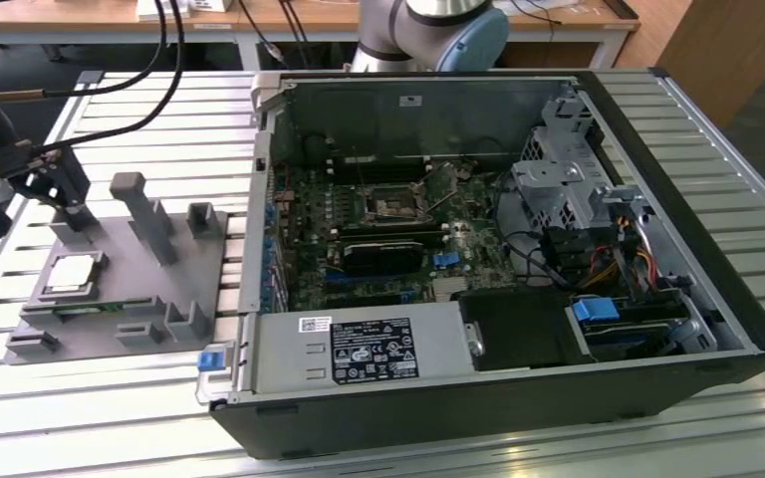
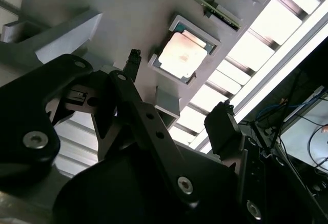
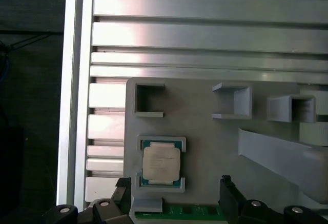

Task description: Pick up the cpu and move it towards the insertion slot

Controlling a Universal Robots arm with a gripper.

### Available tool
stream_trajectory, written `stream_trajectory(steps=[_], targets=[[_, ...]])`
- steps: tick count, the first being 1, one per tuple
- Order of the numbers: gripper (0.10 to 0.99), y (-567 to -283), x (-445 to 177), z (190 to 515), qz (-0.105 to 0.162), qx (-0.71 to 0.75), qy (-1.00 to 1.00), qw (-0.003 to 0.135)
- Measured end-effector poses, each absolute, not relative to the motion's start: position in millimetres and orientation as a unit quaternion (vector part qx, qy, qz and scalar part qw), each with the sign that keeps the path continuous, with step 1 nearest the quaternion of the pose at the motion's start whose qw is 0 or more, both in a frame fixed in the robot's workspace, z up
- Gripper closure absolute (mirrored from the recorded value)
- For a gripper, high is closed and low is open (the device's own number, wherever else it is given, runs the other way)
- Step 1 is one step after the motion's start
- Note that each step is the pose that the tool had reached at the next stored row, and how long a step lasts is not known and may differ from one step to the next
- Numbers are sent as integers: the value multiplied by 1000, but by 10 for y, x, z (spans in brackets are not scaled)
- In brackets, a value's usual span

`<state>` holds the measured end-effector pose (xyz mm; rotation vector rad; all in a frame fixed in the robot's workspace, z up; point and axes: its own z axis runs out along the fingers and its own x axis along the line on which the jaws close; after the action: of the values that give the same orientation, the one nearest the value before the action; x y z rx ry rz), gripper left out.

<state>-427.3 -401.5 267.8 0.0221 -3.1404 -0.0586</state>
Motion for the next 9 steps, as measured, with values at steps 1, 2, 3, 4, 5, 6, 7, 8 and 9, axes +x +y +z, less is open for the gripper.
stream_trajectory(steps=[1,2,3,4,5,6,7,8,9], targets=[[310,-4014,-4279,2659,-19,7,-1000,0],[310,-4014,-4284,2641,-19,7,-1000,0],[310,-4015,-4289,2623,-19,7,-1000,0],[310,-4015,-4293,2605,-19,7,-1000,0],[310,-4015,-4297,2586,-19,7,-1000,0],[310,-4015,-4302,2569,-19,7,-1000,0],[310,-4015,-4305,2550,-19,7,-1000,0],[310,-4015,-4309,2534,-19,7,-1000,0],[310,-4015,-4312,2518,-19,7,-1000,0]])
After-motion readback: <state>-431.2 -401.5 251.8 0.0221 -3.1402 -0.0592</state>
